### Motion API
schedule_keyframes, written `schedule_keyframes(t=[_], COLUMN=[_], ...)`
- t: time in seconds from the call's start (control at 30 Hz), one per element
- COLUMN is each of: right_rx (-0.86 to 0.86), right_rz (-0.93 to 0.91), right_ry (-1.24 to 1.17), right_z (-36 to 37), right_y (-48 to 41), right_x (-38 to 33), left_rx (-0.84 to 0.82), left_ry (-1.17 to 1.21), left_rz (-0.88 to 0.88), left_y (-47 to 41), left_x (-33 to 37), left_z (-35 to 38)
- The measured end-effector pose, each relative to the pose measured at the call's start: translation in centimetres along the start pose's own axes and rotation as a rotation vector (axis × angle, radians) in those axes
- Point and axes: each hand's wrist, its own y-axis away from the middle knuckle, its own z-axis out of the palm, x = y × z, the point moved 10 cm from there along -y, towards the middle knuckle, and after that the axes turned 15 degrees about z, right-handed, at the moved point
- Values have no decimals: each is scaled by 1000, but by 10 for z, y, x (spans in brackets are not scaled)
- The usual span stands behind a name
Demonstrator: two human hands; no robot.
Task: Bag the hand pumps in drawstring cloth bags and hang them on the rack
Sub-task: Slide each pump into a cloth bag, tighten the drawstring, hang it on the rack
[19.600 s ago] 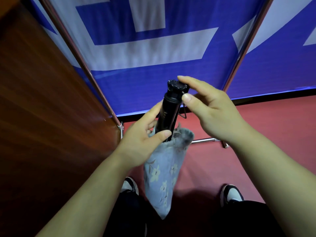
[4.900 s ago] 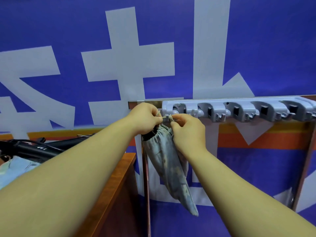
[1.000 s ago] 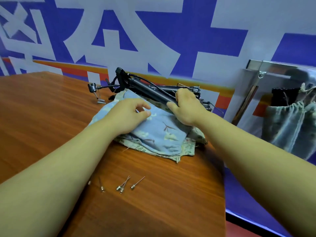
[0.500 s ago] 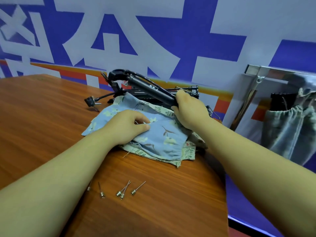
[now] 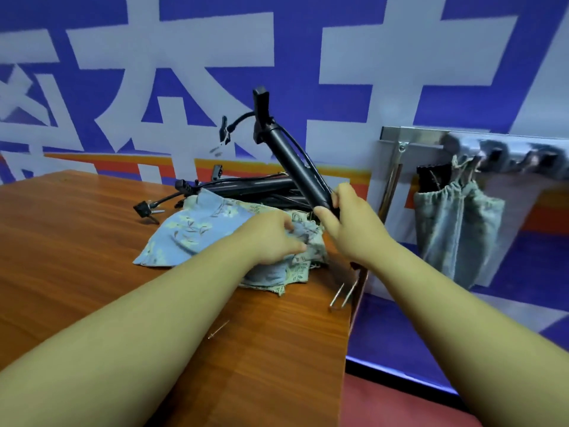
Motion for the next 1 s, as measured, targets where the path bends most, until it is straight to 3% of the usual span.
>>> schedule_keyframes(t=[0.1, 0.2, 0.33, 0.5, 0.7, 1.0], right_rx=[-13, -22, -7, 33, 67, 174], right_rz=[15, 19, 52, 90, 109, 95], right_ry=[-3, -8, -53, -170, -291, -369], right_z=[-8, -16, -29, -51, -84, -163], right_y=[15, 26, 31, 32, 38, 60], right_x=[12, 18, 20, 10, -5, -5], left_rx=[-101, -33, 233, 557, 776, 803], left_ry=[-167, -183, 86, 268, 411, 512], left_rz=[-61, -100, -146, -76, 19, 104], left_y=[-3, -3, 11, 33, 44, 43], left_x=[-5, -15, -18, 7, 49, 141], left_z=[19, 17, -19, -77, -134, -166])
